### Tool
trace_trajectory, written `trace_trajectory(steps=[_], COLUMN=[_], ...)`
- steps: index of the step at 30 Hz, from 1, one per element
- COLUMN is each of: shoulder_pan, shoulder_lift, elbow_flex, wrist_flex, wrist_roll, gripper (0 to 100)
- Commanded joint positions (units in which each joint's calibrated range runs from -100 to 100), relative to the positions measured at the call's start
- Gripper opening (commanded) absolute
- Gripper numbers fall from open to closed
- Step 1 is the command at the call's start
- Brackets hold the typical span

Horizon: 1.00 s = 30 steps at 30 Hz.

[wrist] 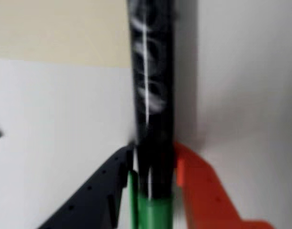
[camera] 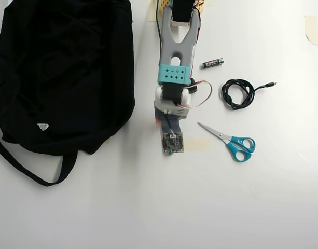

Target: Put the green marker into the black bag

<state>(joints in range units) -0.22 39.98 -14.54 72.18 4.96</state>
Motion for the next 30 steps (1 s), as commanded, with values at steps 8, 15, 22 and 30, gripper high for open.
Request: trace_trajectory(steps=[8, 15, 22, 30], shoulder_pan=[0.67, 0.74, 0.82, 1.12], shoulder_lift=[0.27, 0.11, 0.19, 0.11], elbow_flex=[0.71, 0.71, 0.71, 0.71], wrist_flex=[0.00, 0.00, 0.00, 0.00], wrist_roll=[0.29, 0.29, 0.29, 0.29], gripper=[14, 12, 11, 8])
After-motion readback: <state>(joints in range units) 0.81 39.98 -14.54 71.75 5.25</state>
